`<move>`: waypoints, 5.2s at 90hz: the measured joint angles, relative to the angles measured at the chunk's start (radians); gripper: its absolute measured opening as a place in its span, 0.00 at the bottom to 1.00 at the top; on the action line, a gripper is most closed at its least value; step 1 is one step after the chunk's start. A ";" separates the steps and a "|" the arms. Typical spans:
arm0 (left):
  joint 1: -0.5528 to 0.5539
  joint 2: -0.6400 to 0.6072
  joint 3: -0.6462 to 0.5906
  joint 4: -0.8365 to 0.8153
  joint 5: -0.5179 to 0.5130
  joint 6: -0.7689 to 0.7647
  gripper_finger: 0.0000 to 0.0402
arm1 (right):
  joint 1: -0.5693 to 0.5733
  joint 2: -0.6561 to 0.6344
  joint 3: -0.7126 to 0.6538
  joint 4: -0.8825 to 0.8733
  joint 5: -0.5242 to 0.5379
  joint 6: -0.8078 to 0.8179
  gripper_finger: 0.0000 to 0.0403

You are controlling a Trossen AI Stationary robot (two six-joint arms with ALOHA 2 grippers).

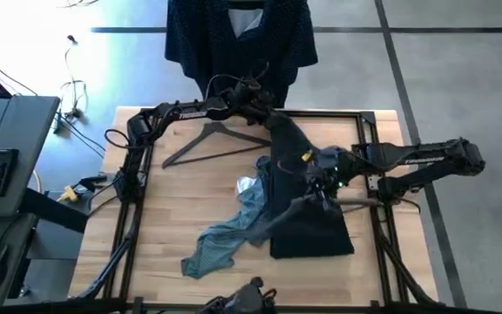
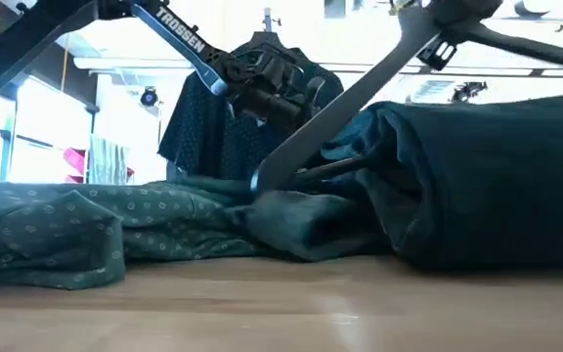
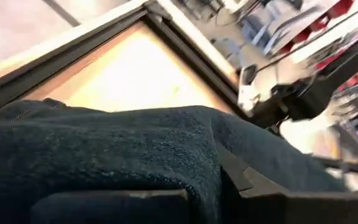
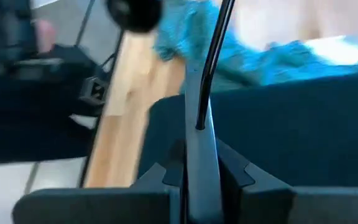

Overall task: Hang clothes
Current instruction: Insert the hanger into the blue pants, then hang the hangered blue pants on the hanger rack

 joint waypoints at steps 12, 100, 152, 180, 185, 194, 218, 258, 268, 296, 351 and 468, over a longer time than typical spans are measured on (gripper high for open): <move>-0.005 0.000 0.000 -0.083 -0.030 0.093 0.00 | 0.124 -0.002 0.000 0.018 0.058 0.082 0.06; 0.020 -0.277 0.001 -0.500 -0.281 0.557 0.29 | -0.131 0.159 1.037 -0.682 0.329 -0.216 0.06; -0.033 -0.452 0.398 -0.822 -0.925 0.823 0.30 | -0.530 0.334 1.355 -0.442 0.381 -0.301 0.06; 0.010 -0.592 0.425 -0.545 -0.616 0.976 0.30 | -0.742 0.410 1.343 -0.169 0.118 -0.163 0.05; 0.024 -0.592 0.424 -0.493 -0.518 0.965 0.30 | -0.770 0.426 1.343 -0.100 0.026 -0.124 0.05; 0.035 -0.580 0.421 -0.404 -0.441 0.925 0.30 | -0.799 0.461 1.345 -0.025 -0.099 -0.095 0.05; 0.035 -0.572 0.422 -0.395 -0.423 0.957 0.36 | -0.818 0.588 1.344 -0.015 -0.273 -0.213 0.05; 0.027 -0.408 0.414 -0.369 -0.840 1.341 0.51 | -0.905 0.676 1.343 0.200 -0.299 -0.088 0.05; 0.016 -0.354 0.415 -0.271 -0.980 1.403 0.51 | -0.921 0.678 1.342 0.198 -0.308 -0.093 0.05; -0.019 -0.336 0.416 -0.296 -1.035 1.458 0.10 | -0.966 0.675 1.342 0.156 -0.382 -0.083 0.06; 0.252 -0.309 0.461 0.201 -0.862 1.658 0.10 | -0.983 0.483 1.346 -0.138 0.142 -0.122 0.29; 0.479 -0.031 0.747 -0.249 -0.808 1.345 0.10 | -0.708 0.452 1.343 -0.525 0.421 -0.088 0.30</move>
